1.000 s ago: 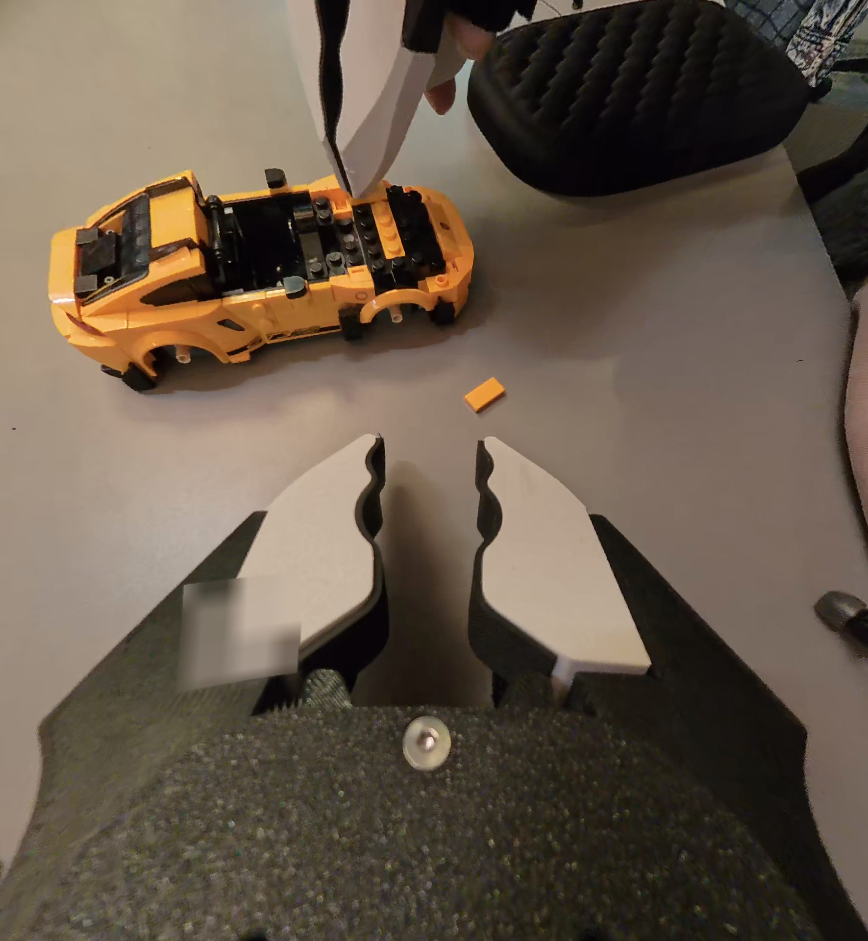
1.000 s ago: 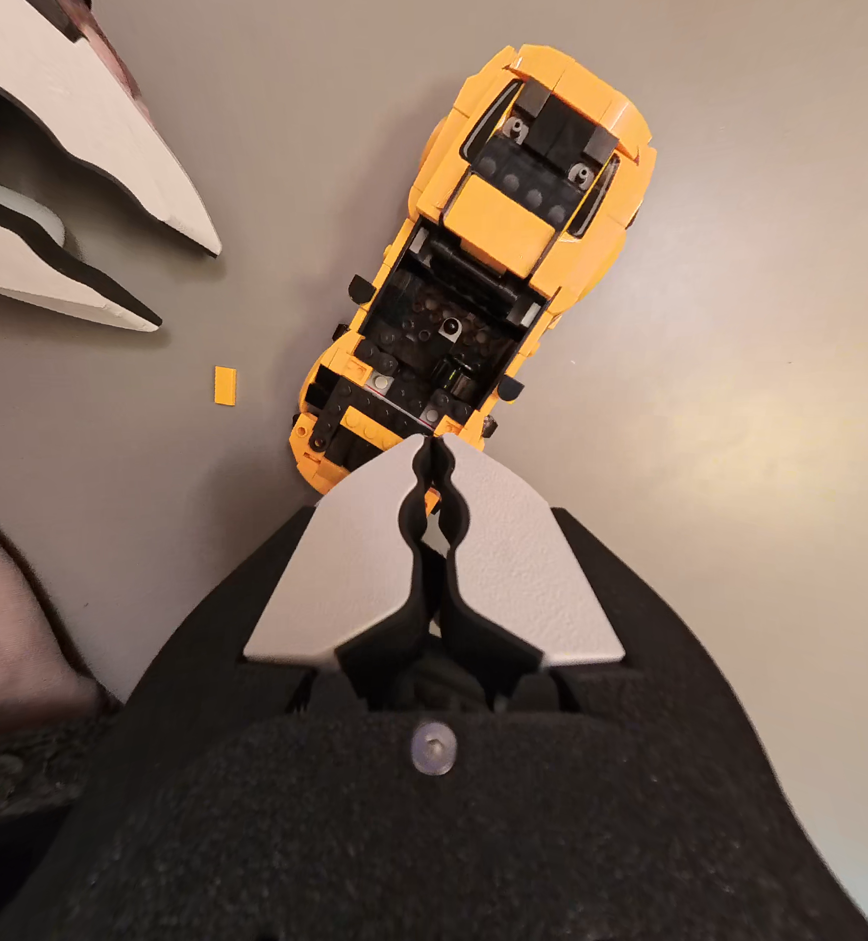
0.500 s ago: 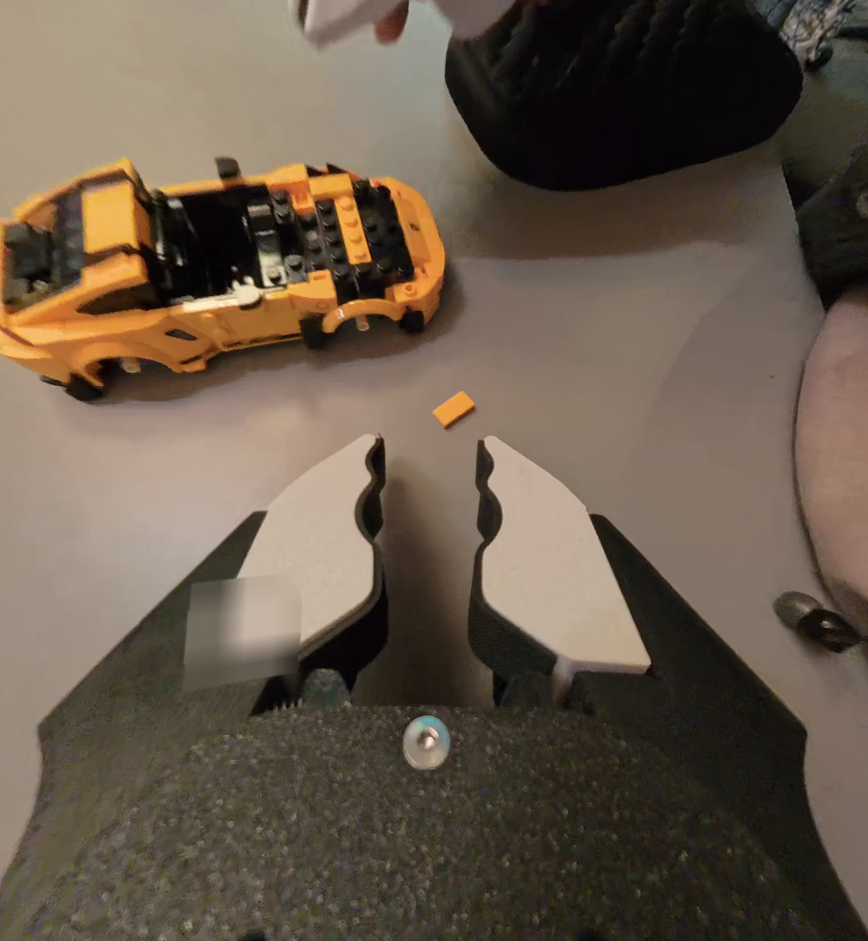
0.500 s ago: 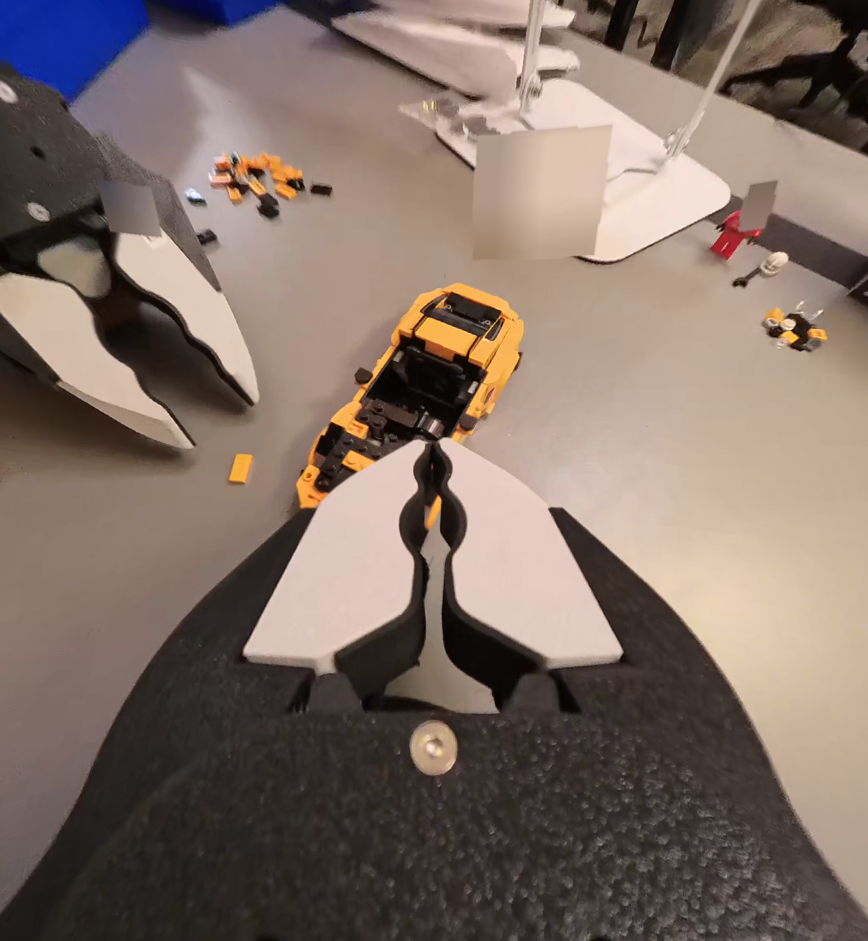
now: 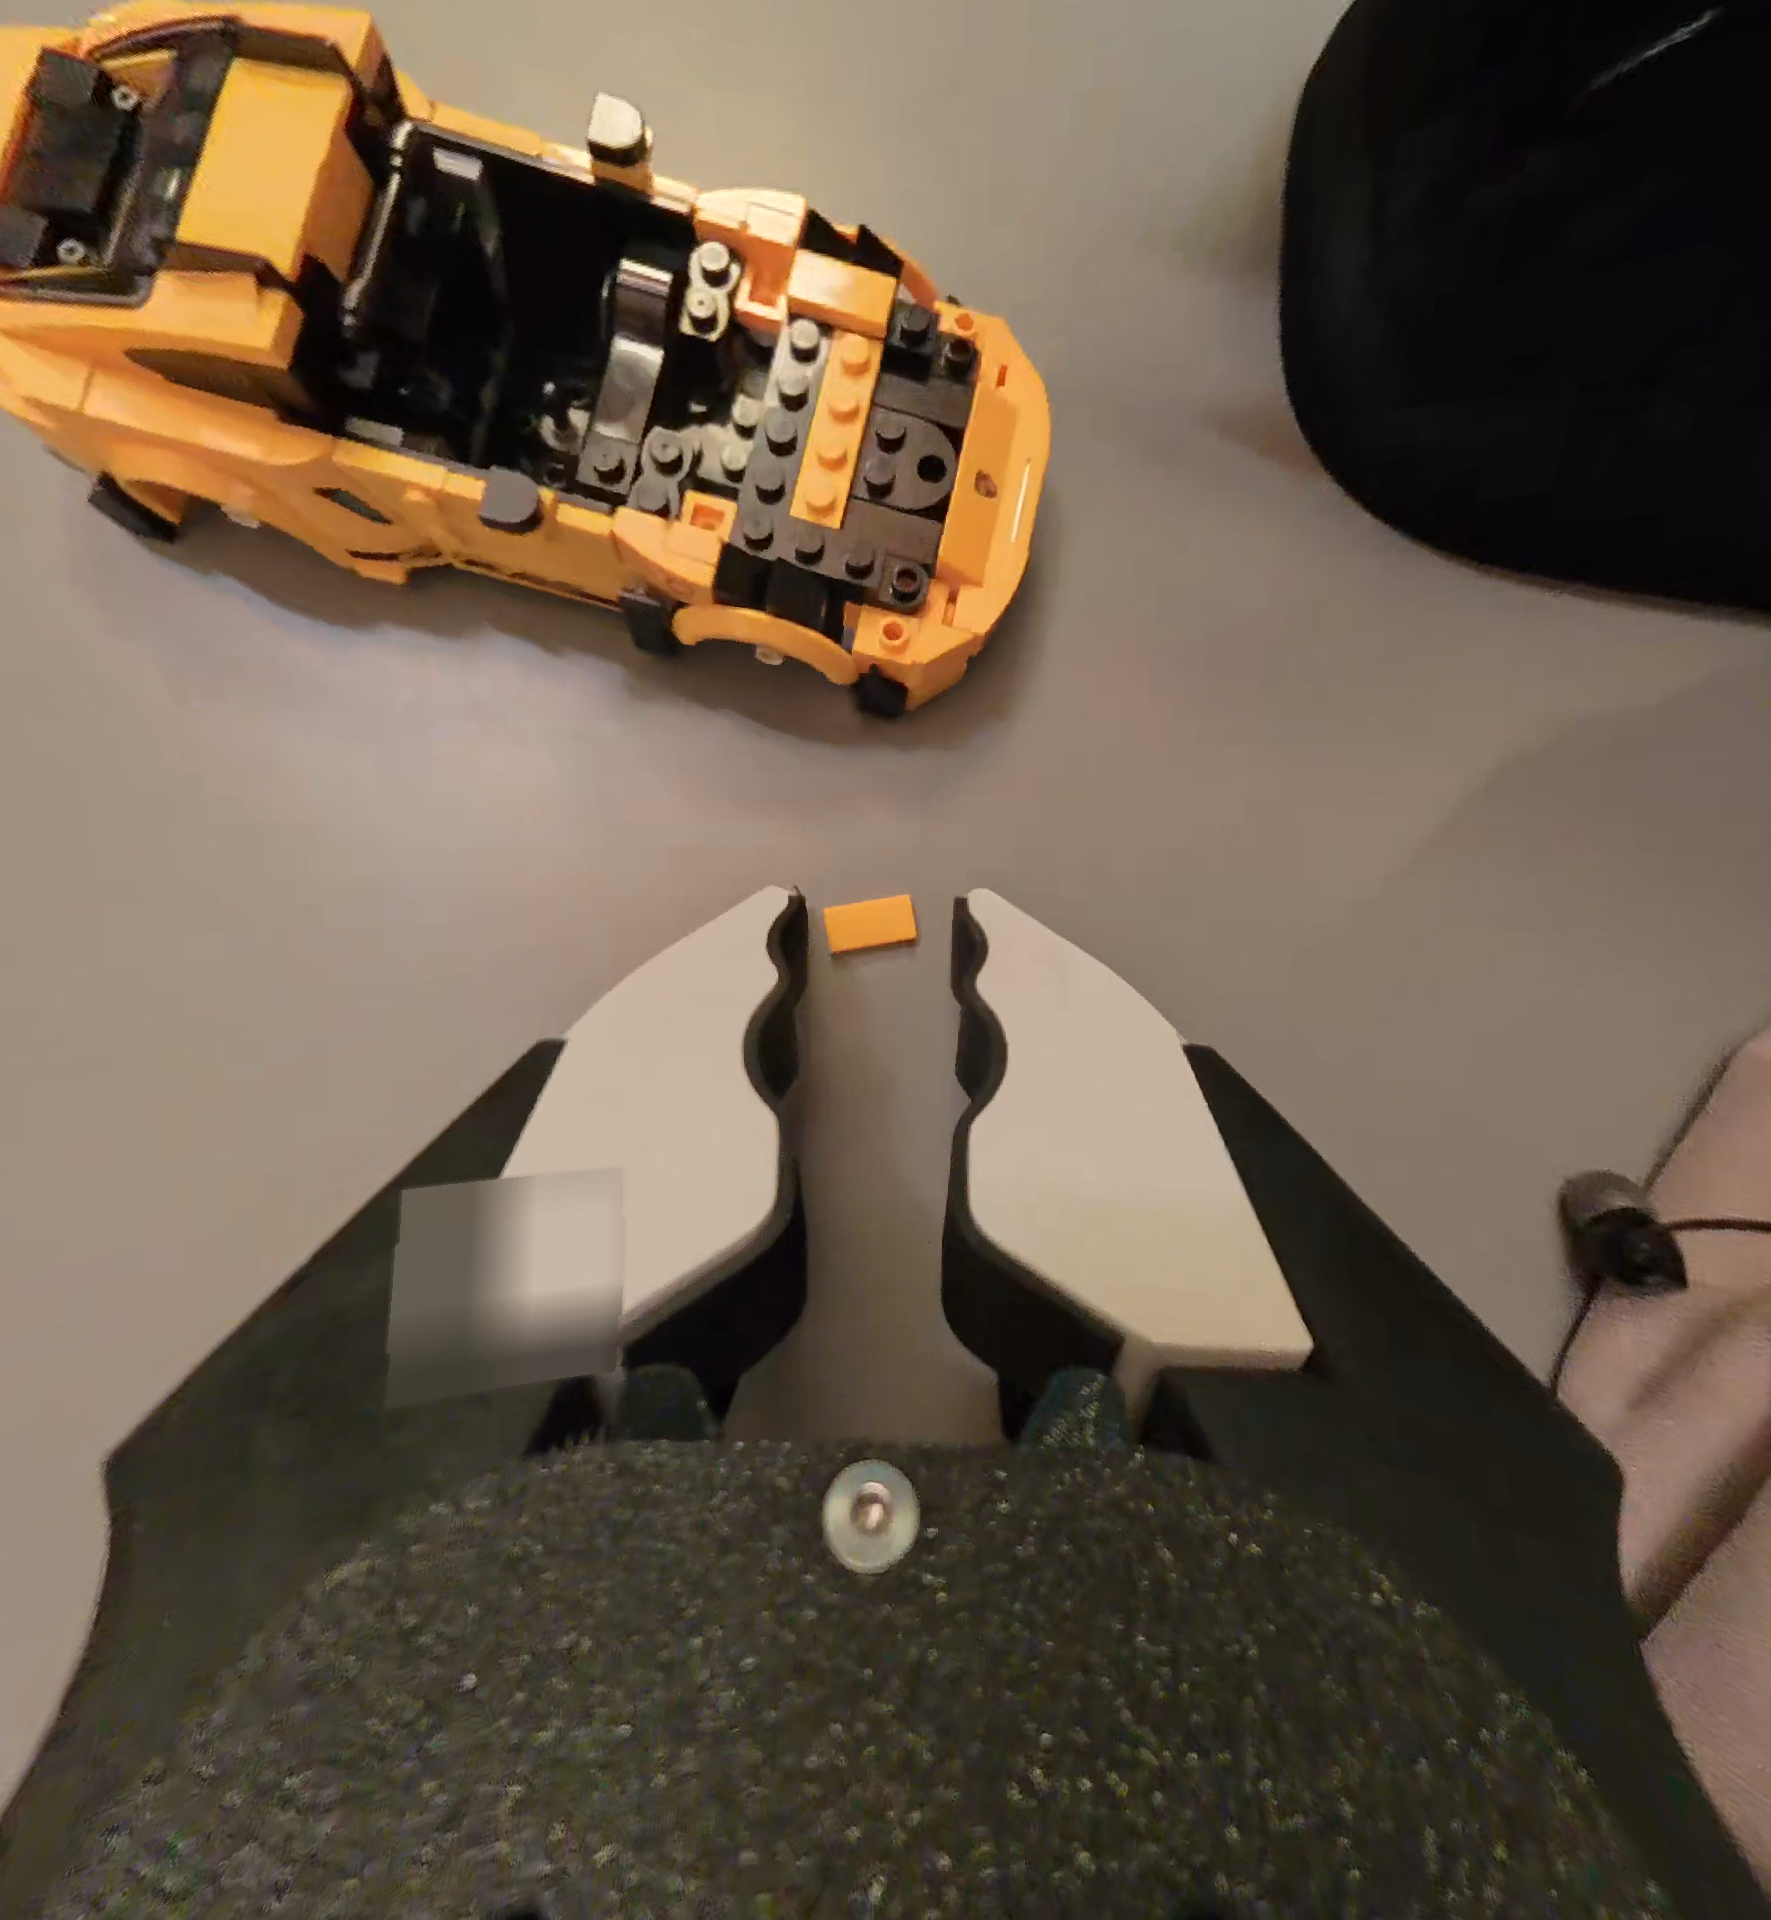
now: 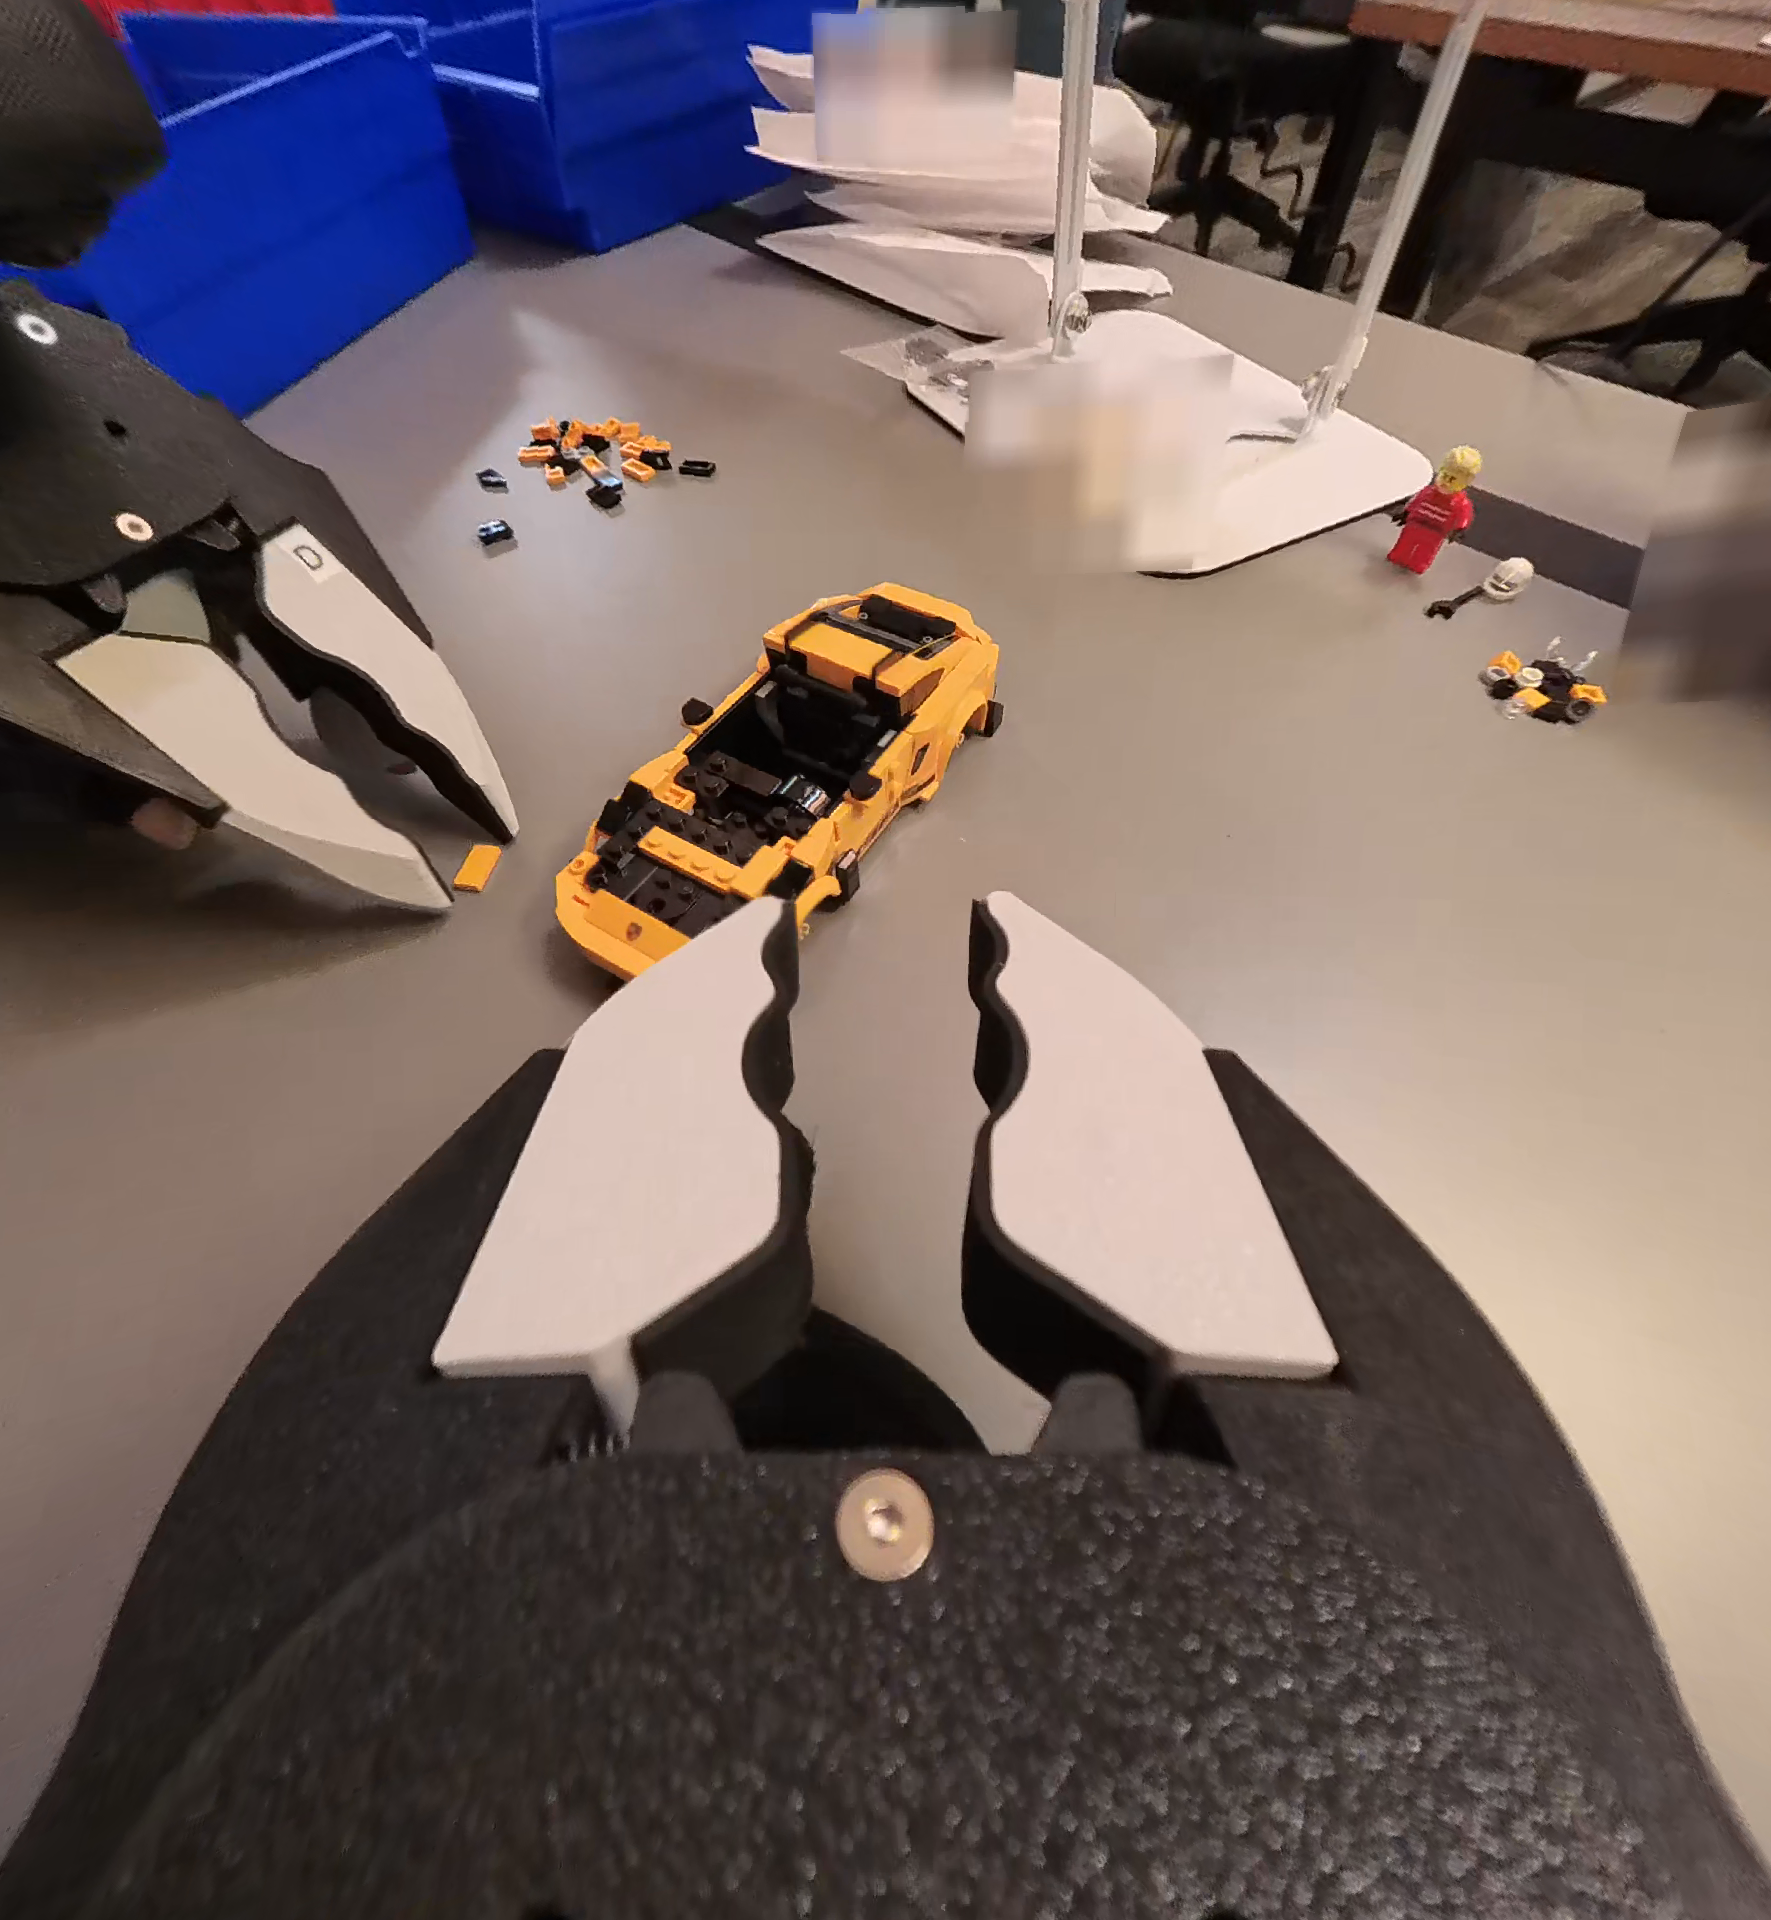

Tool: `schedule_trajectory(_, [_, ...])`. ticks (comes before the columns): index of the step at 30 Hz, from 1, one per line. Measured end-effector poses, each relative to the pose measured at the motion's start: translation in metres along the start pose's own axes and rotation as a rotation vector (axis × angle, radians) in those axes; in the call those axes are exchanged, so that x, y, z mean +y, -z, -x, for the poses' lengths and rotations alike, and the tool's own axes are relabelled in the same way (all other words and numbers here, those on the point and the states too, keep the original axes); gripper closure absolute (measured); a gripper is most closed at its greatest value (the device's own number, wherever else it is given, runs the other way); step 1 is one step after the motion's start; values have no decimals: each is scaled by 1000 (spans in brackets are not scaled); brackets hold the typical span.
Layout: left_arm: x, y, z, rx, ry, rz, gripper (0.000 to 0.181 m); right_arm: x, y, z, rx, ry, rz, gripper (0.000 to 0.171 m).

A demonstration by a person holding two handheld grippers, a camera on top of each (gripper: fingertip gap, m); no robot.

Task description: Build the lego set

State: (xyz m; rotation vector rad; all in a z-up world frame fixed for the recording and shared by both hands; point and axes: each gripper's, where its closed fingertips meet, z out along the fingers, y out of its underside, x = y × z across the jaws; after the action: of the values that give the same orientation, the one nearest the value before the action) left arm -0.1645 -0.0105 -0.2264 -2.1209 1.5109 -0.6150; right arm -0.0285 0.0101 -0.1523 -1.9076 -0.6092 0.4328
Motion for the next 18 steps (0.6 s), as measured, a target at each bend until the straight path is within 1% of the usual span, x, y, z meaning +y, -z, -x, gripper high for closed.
schedule_trajectory(4, [5,2,2,-84,-9,24,166,2,8,-1,-25,-16,-38,143])
schedule_trajectory(6, [6,3,1,-74,-13,21,166,1,11,-2,-38,-29,-66,144])
schedule_trajectory(9, [1,2,2,-55,-104,3,166,-3,14,-2,-51,-43,-107,146])
schedule_trajectory(11, [-16,8,0,-25,-158,-67,166,-5,16,-3,-55,-48,-121,147])
schedule_trajectory(13, [-43,19,1,-13,-216,-153,166,-6,18,-3,-53,-52,-139,148])
schedule_trajectory(15, [-59,20,7,-2,-261,-149,166,-7,19,-5,-58,-67,-148,149])
schedule_trajectory(18, [-69,10,11,45,-313,-111,166,-6,18,-6,-73,-98,-149,150])
